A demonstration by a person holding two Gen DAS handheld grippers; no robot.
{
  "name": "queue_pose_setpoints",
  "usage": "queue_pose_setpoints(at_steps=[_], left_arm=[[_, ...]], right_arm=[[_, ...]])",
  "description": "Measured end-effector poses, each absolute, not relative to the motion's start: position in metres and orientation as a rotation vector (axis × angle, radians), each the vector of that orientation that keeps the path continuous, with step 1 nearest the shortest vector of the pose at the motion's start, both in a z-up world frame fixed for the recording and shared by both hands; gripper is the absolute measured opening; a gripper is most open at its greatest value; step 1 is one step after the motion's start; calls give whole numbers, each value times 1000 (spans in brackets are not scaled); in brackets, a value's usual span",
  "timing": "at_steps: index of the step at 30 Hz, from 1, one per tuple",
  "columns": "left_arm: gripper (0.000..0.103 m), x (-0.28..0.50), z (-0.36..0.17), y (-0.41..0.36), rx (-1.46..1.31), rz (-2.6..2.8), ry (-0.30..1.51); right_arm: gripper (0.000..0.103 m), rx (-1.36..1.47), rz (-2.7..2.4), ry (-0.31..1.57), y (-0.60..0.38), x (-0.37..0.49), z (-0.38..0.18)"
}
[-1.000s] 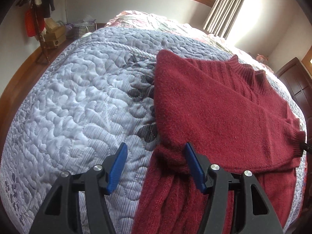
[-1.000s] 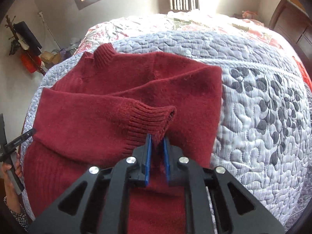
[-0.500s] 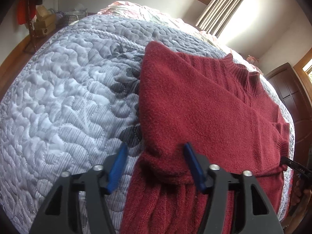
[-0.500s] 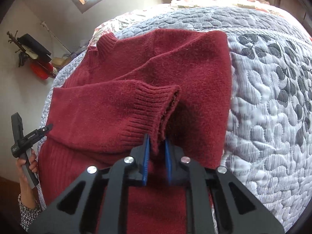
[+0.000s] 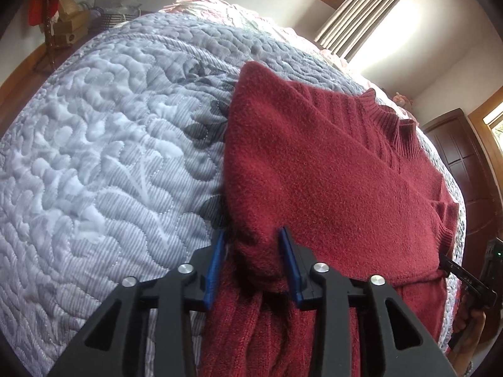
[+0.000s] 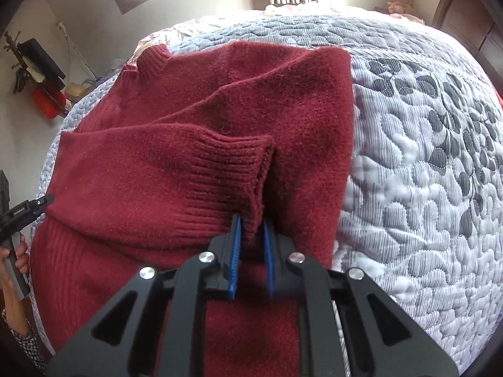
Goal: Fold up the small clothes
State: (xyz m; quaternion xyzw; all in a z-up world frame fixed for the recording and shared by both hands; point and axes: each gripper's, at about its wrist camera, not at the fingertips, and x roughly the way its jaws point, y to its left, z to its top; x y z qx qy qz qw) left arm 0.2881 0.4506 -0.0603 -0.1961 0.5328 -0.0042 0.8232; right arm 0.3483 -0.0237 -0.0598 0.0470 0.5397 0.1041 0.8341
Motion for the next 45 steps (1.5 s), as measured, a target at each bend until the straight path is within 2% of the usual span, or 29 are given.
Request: queue_pose_setpoints(at_steps=[1,2,4,6,16,18,20,26,29,31,33,35,37,39,45], left_arm=[[53,283,-56,452,-413,-12,1126],[62,278,-52,454,-405,-16,1118],[68,267,-46,459,-381,-18,1102],[68,263,-49,461,-381,-66,1116],[68,303,-76,453,-506,-165,1149],[40,304,-76,449,-504,-175,1162],[23,301,-72,449,-520,-165,1156],[18,288,-30,472,-478,-65,1008],[18,294,-52,480,-484,-78,1105],[24,290,-63,474,-425,-87,1132],[38,281,-62,471,-409,-99,1110],[60,270,-58,471,-438,-135,1088],[68,252,-52,474,-441,-142,1086],[69,231,-46,475,-440,-162,1088],[71,150,-36,473,-369,-158,1116]], right_arm=[[22,104,226,1135,-23,345,-56],[25,109,231,1124,-24,341,-52],[30,121,244,1100,-26,329,-44],[34,125,260,1087,-26,320,-39],[34,80,279,1072,-30,287,-31],[34,80,276,1074,-33,284,-31],[34,93,273,1082,-38,282,-34],[35,98,279,1079,-44,275,-38],[35,81,270,1088,-41,273,-44],[35,97,275,1096,-42,272,-47],[35,96,267,1102,-41,270,-48],[37,92,262,1105,-43,265,-47],[39,96,266,1101,-46,256,-43],[44,95,264,1097,-52,244,-39],[47,50,281,1125,-65,186,-33]])
